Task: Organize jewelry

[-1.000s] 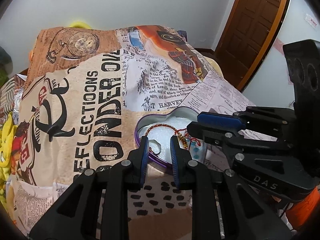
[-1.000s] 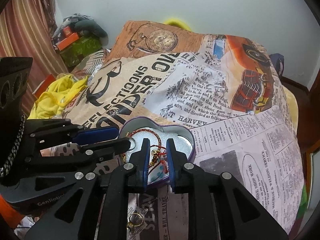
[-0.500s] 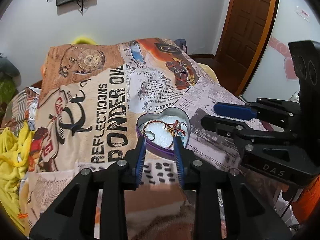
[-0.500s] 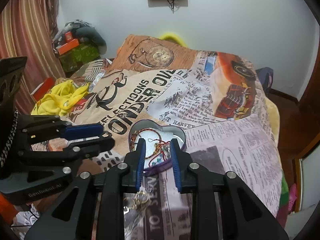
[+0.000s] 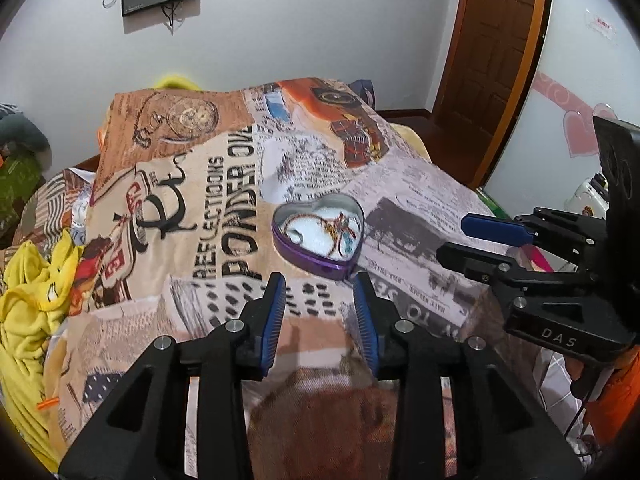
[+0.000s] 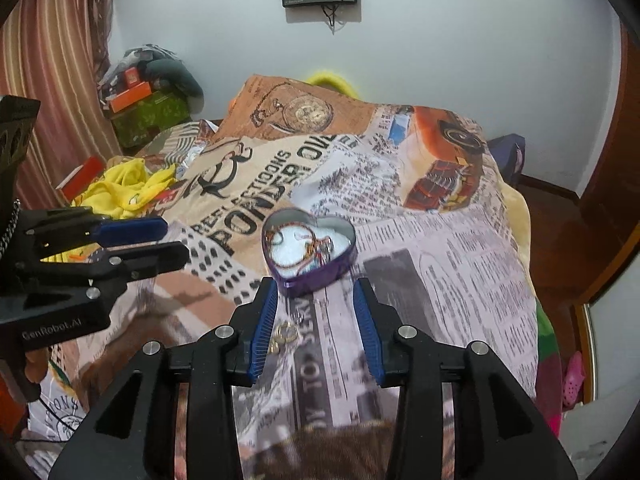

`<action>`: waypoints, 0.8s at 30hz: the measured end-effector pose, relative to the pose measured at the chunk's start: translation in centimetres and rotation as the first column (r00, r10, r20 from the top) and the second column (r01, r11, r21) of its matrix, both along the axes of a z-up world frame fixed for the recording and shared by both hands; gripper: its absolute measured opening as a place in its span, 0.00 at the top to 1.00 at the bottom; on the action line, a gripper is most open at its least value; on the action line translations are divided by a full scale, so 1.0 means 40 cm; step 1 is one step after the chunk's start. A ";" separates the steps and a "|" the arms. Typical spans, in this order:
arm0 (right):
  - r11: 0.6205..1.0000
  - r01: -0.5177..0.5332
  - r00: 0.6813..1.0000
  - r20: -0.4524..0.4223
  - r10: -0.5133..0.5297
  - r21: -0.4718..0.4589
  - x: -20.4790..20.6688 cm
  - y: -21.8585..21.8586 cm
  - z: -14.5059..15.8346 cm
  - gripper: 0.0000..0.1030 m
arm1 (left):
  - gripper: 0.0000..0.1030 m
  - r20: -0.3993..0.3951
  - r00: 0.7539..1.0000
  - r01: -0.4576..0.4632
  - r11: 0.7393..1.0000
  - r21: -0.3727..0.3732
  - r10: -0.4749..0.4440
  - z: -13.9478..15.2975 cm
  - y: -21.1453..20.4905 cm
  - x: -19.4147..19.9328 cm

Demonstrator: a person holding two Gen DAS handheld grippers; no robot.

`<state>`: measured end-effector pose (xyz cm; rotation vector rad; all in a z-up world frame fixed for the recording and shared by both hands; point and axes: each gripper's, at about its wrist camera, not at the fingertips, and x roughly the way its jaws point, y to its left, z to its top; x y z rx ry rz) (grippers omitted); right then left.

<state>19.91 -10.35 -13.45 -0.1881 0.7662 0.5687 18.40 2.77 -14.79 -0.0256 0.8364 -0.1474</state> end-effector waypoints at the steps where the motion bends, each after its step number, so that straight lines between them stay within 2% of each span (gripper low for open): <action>1: 1.000 0.003 1.000 -0.006 -0.003 -0.003 -0.005 -0.004 -0.007 0.65 | 0.67 -0.010 1.000 0.002 1.000 -0.002 -0.002 -0.010 -0.003 -0.004; 7: 0.999 0.018 0.999 -0.048 -0.020 -0.026 -0.023 -0.020 -0.059 0.65 | 0.67 -0.088 0.996 0.028 0.999 -0.016 -0.029 -0.076 -0.024 -0.011; 10: 0.999 0.023 0.997 -0.076 -0.025 -0.027 -0.026 -0.027 -0.086 0.65 | 0.67 -0.119 0.992 0.041 0.999 -0.001 -0.041 -0.106 -0.040 -0.011; 18: 1.000 -0.026 0.988 -0.150 0.023 -0.018 -0.023 0.015 -0.142 0.65 | 0.67 -0.134 0.991 0.020 1.000 -0.013 -0.021 -0.134 -0.022 -0.013; 24: 0.999 -0.034 0.986 -0.166 0.033 -0.004 -0.003 0.047 -0.161 0.65 | 0.67 -0.124 0.992 -0.001 1.000 -0.011 -0.001 -0.130 0.005 -0.010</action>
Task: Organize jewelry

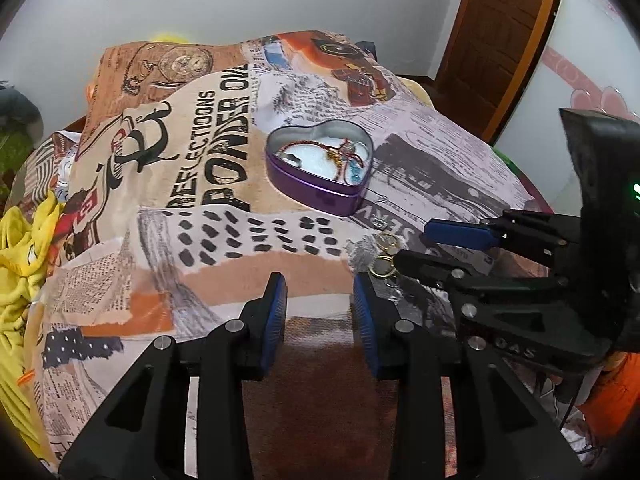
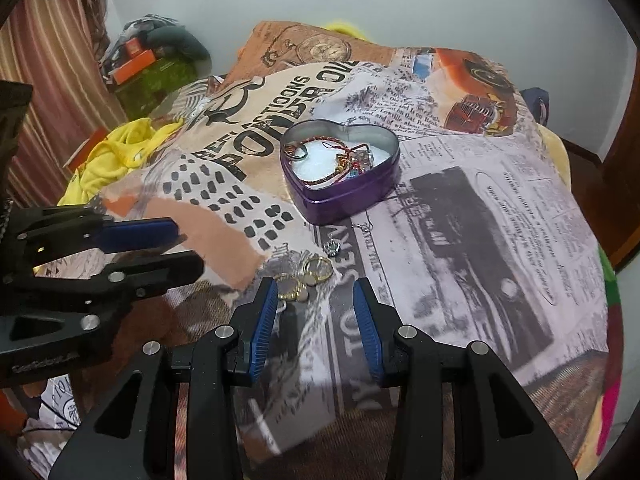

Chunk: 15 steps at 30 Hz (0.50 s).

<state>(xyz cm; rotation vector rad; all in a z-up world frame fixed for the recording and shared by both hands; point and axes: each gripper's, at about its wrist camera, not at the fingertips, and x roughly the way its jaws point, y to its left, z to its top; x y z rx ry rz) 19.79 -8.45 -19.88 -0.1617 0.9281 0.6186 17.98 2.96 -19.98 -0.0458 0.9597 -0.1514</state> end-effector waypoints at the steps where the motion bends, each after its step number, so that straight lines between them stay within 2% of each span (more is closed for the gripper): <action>1: 1.000 0.005 1.000 -0.004 -0.005 0.002 0.005 0.001 -0.003 0.65 | 0.67 0.000 1.000 -0.004 1.000 -0.005 0.004 -0.001 0.004 0.000; 3: 1.000 0.017 1.000 -0.013 -0.017 0.006 0.019 0.004 -0.009 0.68 | 0.67 0.001 1.000 -0.008 1.000 -0.016 0.008 -0.003 0.011 0.001; 6: 1.000 0.018 0.999 -0.031 -0.018 -0.002 0.032 0.016 -0.022 0.78 | 0.67 0.005 1.000 -0.007 1.000 -0.022 0.007 -0.005 0.013 0.004; 9: 0.999 0.004 1.000 -0.028 -0.005 -0.034 0.036 0.033 -0.031 0.84 | 0.67 0.004 1.000 -0.002 1.000 -0.028 0.002 -0.009 0.009 0.010; 15: 0.999 -0.008 1.000 -0.018 0.007 -0.037 0.027 0.030 -0.030 0.85 | 0.67 0.000 1.000 0.010 0.999 -0.040 -0.010 -0.013 -0.005 0.019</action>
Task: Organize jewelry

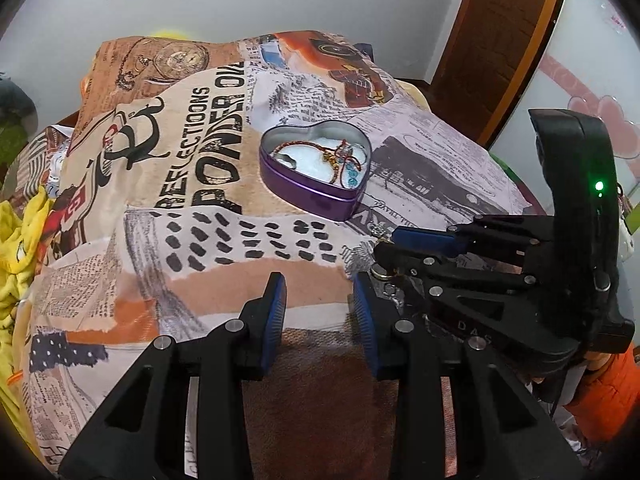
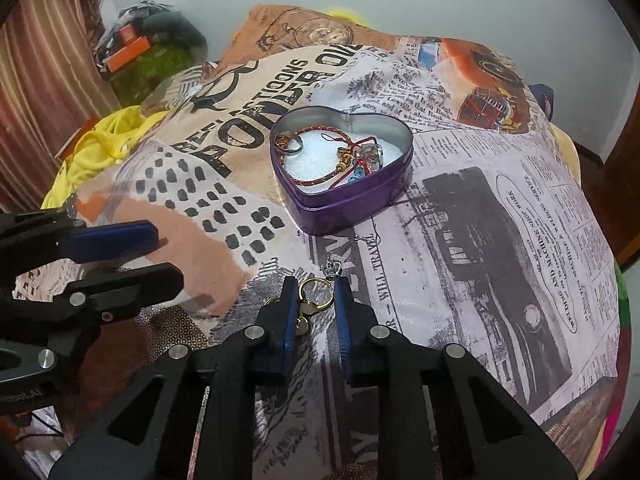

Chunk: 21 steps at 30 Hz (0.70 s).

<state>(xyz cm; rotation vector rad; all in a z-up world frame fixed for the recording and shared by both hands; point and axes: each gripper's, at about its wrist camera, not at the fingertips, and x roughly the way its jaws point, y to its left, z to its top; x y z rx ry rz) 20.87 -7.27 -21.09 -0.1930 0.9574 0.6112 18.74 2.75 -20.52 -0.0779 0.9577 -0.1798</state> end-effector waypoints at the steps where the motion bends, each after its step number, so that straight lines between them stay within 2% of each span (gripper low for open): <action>1: 1.000 0.005 1.000 -0.001 -0.005 0.006 0.002 -0.006 0.001 0.85 | 0.67 -0.001 1.000 0.004 1.000 -0.002 -0.004 -0.001 -0.004 0.000; 9: 0.997 0.058 0.998 0.034 -0.060 0.050 -0.006 -0.065 0.045 0.85 | 0.67 -0.031 0.998 0.048 0.998 -0.031 -0.049 -0.010 -0.050 0.015; 13: 0.994 0.083 0.995 0.056 -0.087 0.065 -0.008 -0.098 0.065 0.85 | 0.67 -0.046 0.996 0.079 0.997 -0.022 -0.080 -0.021 -0.087 0.029; 21: 0.992 0.101 0.992 0.064 -0.106 0.079 -0.014 -0.131 0.069 0.85 | 0.67 -0.092 0.990 0.103 0.994 -0.024 -0.105 -0.057 -0.132 0.069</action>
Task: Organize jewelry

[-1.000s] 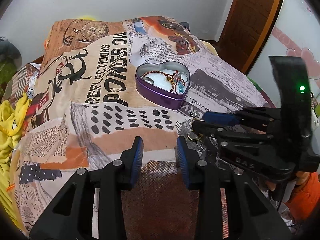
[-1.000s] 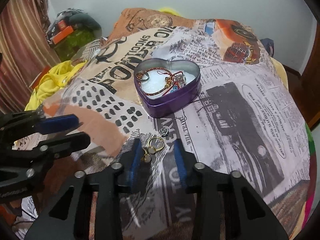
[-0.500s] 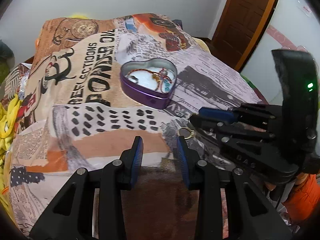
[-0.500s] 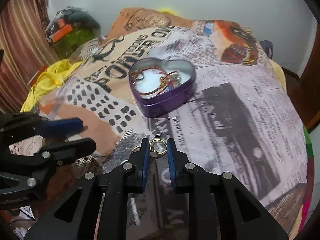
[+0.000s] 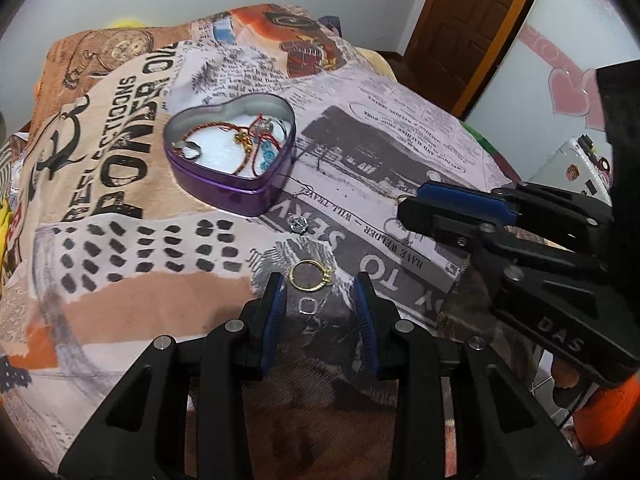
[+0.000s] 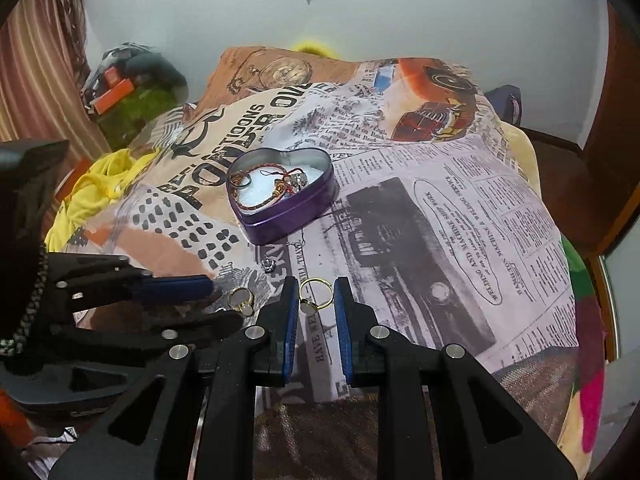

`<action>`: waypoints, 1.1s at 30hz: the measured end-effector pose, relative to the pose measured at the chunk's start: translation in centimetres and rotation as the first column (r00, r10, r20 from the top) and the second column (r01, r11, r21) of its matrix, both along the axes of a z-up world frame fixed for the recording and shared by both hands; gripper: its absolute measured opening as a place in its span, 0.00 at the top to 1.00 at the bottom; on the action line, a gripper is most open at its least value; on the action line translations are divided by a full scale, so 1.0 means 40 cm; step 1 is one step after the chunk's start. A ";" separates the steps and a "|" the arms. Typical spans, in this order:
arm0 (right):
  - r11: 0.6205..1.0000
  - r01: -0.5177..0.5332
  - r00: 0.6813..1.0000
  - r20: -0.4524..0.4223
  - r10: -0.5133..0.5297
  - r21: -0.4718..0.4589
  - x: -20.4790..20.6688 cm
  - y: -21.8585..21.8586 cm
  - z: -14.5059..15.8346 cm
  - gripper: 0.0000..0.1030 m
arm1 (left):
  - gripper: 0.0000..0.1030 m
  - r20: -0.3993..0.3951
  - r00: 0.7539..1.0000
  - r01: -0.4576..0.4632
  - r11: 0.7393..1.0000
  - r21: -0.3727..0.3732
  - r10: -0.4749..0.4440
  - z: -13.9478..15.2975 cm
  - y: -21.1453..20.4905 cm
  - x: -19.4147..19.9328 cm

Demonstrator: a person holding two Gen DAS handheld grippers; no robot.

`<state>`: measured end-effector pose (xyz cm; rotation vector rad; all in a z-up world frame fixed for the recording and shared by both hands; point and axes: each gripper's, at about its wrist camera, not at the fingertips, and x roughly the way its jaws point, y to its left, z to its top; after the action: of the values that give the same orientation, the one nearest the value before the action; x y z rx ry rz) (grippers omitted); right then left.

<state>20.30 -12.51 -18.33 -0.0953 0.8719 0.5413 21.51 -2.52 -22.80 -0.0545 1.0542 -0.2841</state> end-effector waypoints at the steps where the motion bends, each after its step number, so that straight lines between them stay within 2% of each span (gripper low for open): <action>1: 1.000 0.001 1.000 0.001 -0.001 0.001 -0.001 -0.003 0.000 0.85 | 0.67 -0.005 1.000 0.000 1.000 -0.001 0.000 -0.004 -0.003 0.002; 8: 1.000 0.005 1.000 0.007 -0.005 0.015 0.001 -0.017 0.003 0.84 | 0.67 -0.005 1.000 -0.010 1.000 0.010 0.010 -0.017 -0.010 0.021; 10: 1.000 0.007 1.000 0.008 -0.007 0.015 0.001 -0.017 0.001 0.84 | 0.71 -0.005 1.000 -0.015 1.000 0.007 0.015 -0.017 -0.010 0.023; 11: 1.000 0.007 1.000 0.008 -0.007 0.016 0.002 -0.019 0.001 0.84 | 0.77 -0.006 1.000 -0.011 1.000 0.013 0.011 -0.018 -0.011 0.023; 19: 1.000 0.007 1.000 0.016 -0.007 0.013 -0.005 -0.015 0.009 0.84 | 0.77 0.010 1.000 -0.002 1.000 0.009 0.002 -0.004 -0.014 0.010; 33: 1.000 0.009 0.997 0.075 -0.011 0.028 0.000 0.002 0.070 0.84 | 0.77 0.144 0.987 -0.075 0.997 -0.023 0.077 0.127 0.067 -0.010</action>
<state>20.30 -12.41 -15.53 -0.0858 0.7911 0.5372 21.11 0.16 -17.71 -0.0880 0.9036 -0.2246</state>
